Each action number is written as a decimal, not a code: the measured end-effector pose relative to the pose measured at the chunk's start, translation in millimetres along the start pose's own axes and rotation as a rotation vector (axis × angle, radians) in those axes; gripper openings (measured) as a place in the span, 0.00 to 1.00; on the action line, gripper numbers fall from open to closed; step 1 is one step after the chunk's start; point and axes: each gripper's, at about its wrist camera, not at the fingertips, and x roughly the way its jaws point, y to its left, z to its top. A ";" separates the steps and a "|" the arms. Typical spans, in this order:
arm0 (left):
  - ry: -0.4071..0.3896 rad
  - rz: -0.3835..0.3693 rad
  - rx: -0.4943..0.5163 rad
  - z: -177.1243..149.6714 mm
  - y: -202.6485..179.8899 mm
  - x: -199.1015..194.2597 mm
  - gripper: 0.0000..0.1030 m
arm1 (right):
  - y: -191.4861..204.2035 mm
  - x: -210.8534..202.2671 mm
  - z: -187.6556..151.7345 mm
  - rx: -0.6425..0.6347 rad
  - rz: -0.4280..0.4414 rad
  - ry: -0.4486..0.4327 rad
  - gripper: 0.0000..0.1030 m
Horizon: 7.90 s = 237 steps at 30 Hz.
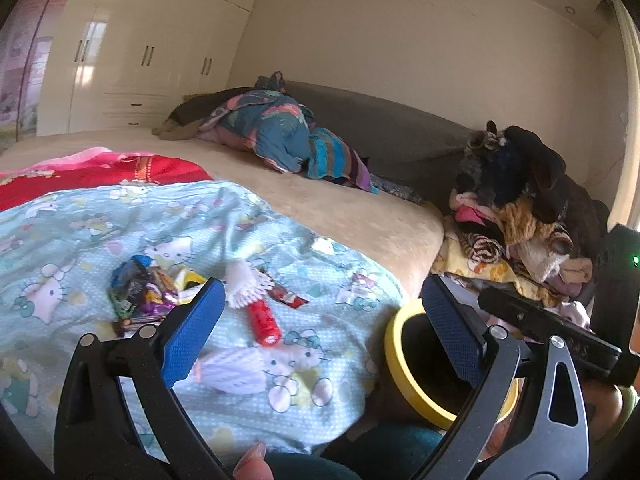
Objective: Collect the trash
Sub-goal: 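Move both open tools back over the remaining trash on the blanket, then grasp the candy wrappers with the left tool while the right tool grasps the white mesh net, then carry the wrappers in the left tool while the right tool carries the mesh net to the bin, then open the left tool over the bin while the right tool releases the mesh net inside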
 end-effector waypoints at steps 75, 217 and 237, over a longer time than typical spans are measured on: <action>0.269 0.345 -0.205 -0.5 191.6 109.3 0.89 | 141.0 216.0 -63.6 -0.355 0.286 0.573 0.69; 0.212 -0.259 0.142 -19.2 -83.9 28.3 0.11 | -142.3 11.2 -17.3 0.225 -0.196 0.116 0.27; 0.357 -0.353 0.248 -63.0 -139.3 73.5 0.12 | -189.6 15.9 -46.4 0.349 -0.255 0.176 0.28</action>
